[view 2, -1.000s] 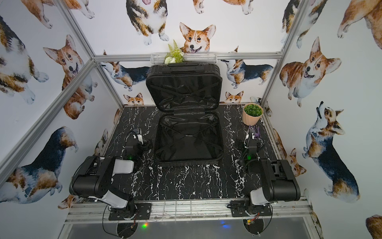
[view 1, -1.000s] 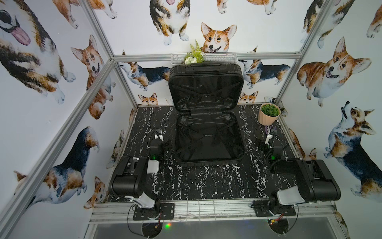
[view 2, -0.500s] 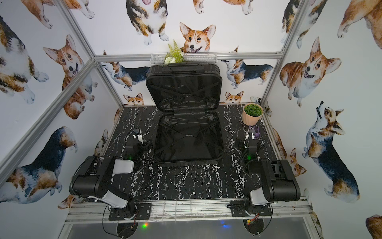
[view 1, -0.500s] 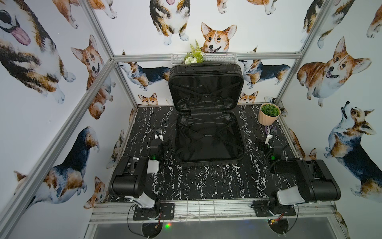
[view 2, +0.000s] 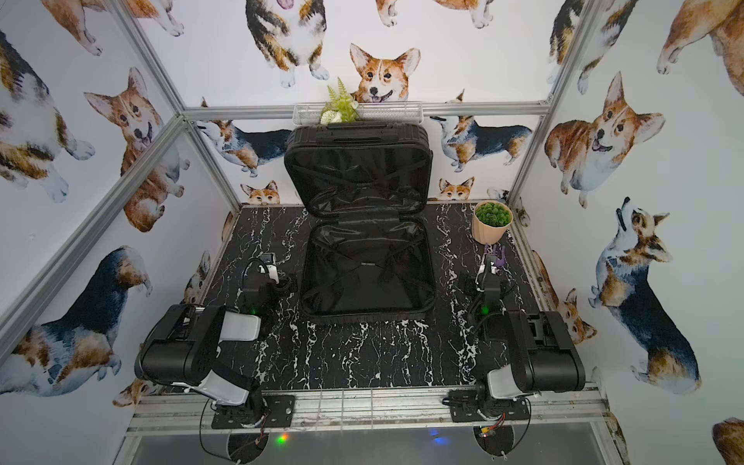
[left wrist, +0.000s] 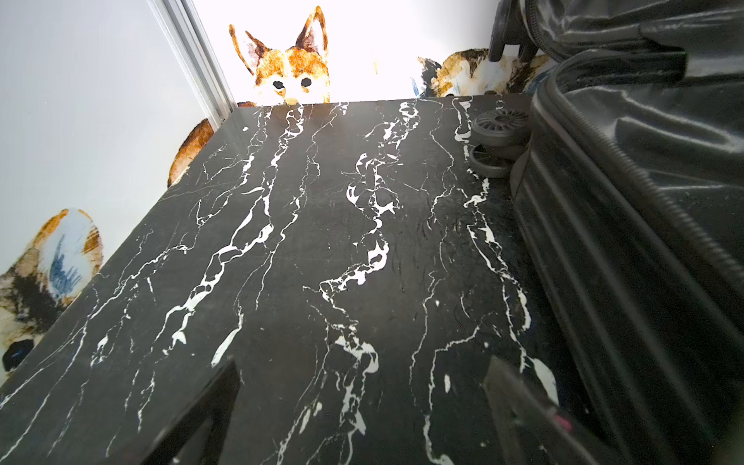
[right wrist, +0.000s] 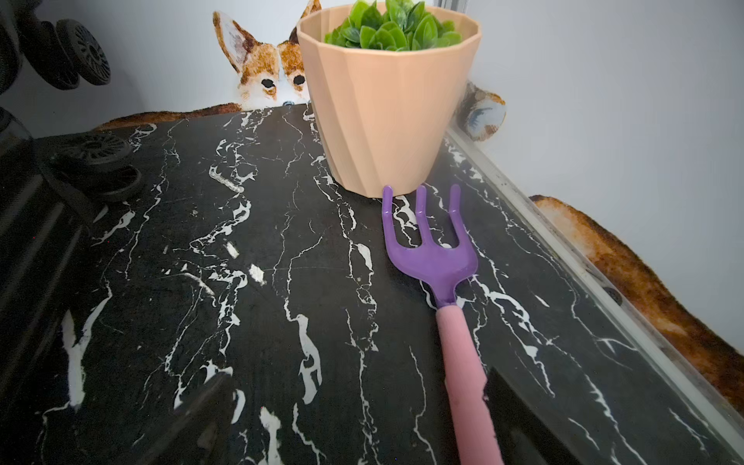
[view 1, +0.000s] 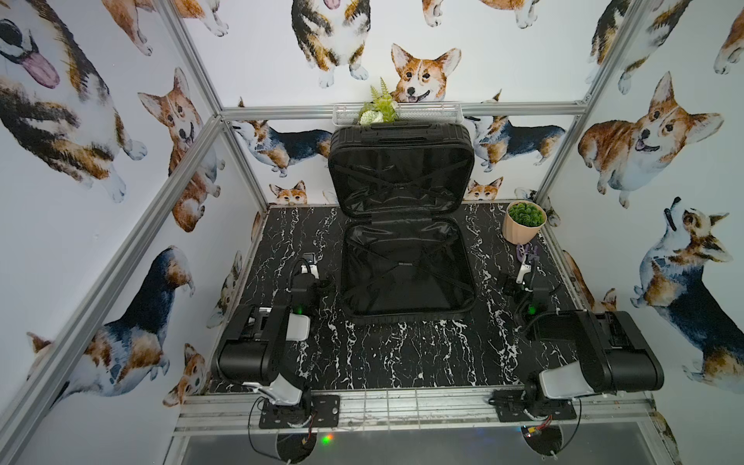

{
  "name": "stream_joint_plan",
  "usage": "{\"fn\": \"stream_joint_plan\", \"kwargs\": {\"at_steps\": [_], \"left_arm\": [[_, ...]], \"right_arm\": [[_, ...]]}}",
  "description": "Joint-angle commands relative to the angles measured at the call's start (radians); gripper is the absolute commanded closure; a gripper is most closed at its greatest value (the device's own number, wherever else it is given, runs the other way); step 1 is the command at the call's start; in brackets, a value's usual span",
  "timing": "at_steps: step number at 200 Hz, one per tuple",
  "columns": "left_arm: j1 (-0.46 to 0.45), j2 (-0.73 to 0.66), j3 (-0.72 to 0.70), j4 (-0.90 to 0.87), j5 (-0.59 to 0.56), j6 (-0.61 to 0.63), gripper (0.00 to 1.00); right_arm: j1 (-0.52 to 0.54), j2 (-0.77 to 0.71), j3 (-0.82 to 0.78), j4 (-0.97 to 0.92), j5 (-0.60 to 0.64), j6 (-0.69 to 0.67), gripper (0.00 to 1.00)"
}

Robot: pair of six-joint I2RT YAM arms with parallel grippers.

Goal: Close the suitcase zippers
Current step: Close the suitcase at the center of the board.

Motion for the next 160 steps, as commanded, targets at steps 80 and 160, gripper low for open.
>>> {"fn": "stream_joint_plan", "kwargs": {"at_steps": [80, 160], "left_arm": [[0.003, -0.054, -0.003, 0.014, -0.069, -0.019, 0.0], [0.001, -0.294, 0.334, -0.832, -0.003, -0.247, 0.0]], "right_arm": [[0.001, -0.057, 0.034, -0.069, 0.023, 0.01, 0.0], [0.001, -0.398, 0.271, -0.545, -0.112, 0.107, 0.01]]}}
